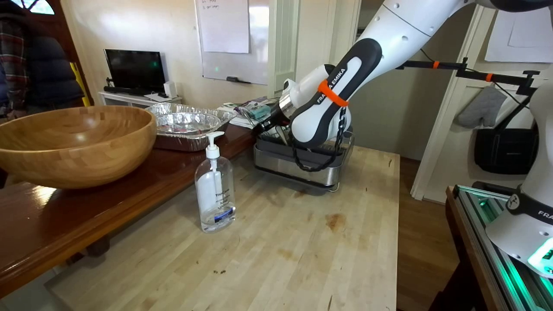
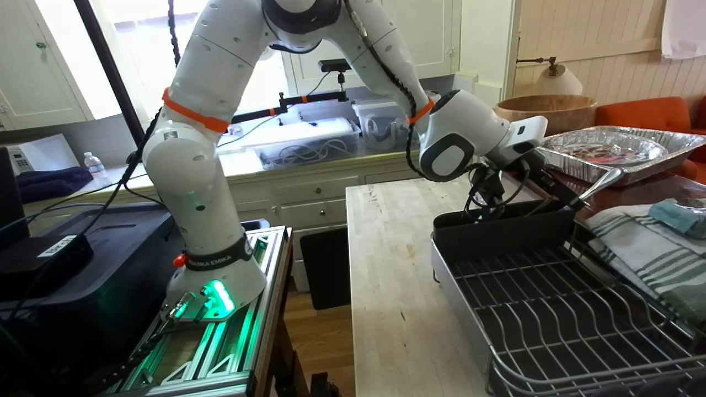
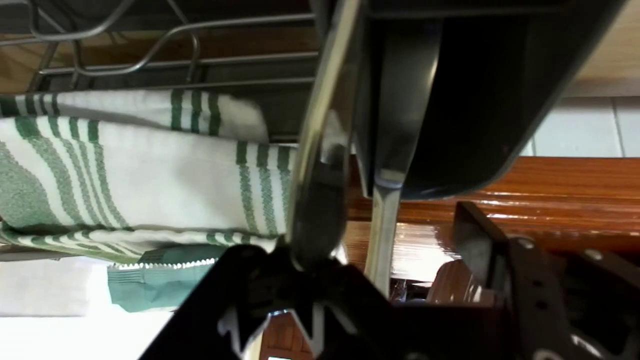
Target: Put the knife inside the drying rack.
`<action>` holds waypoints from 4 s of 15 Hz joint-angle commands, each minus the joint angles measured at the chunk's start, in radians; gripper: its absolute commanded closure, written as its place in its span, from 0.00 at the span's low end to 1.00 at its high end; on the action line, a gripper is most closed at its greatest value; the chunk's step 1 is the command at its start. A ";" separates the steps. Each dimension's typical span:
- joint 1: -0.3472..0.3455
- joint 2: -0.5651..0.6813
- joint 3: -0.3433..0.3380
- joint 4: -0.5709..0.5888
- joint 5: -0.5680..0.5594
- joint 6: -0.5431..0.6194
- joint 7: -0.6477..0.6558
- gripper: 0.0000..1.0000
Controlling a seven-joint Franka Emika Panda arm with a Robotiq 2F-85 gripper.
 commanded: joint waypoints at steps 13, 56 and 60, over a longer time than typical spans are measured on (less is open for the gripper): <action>0.092 -0.134 -0.072 -0.076 0.054 -0.008 -0.004 0.00; -0.003 -0.700 -0.030 -0.268 -0.208 -0.931 0.101 0.00; -0.113 -0.711 0.064 -0.263 -0.292 -0.935 0.186 0.00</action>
